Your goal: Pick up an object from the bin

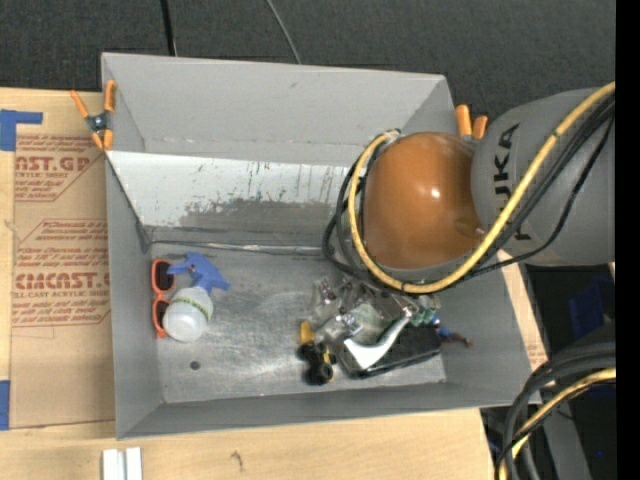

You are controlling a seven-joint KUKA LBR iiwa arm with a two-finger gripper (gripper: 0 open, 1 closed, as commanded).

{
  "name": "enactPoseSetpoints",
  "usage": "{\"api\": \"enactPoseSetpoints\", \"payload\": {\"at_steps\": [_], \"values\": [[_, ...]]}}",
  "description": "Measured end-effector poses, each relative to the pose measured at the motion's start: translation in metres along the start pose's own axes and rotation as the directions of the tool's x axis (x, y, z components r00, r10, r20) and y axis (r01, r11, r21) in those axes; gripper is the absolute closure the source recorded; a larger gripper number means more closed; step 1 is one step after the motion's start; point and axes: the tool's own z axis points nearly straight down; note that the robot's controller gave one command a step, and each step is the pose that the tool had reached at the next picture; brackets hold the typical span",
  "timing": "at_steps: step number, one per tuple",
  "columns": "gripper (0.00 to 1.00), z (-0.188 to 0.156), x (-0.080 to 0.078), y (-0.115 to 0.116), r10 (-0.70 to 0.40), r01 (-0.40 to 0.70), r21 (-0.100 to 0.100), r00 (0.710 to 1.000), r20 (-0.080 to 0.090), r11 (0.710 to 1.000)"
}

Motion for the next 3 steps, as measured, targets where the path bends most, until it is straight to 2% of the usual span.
{"api": "enactPoseSetpoints", "payload": {"at_steps": [1,2,3], "values": [[0.00,0.046,0.020,-0.008,-0.020,0.020,-0.001,1.000,-0.002,1.000],[0.00,0.046,0.020,-0.008,-0.020,0.020,-0.001,1.000,-0.001,1.000],[1.00,0.100,0.009,-0.007,-0.076,0.076,0.002,0.997,-0.002,0.997]]}}
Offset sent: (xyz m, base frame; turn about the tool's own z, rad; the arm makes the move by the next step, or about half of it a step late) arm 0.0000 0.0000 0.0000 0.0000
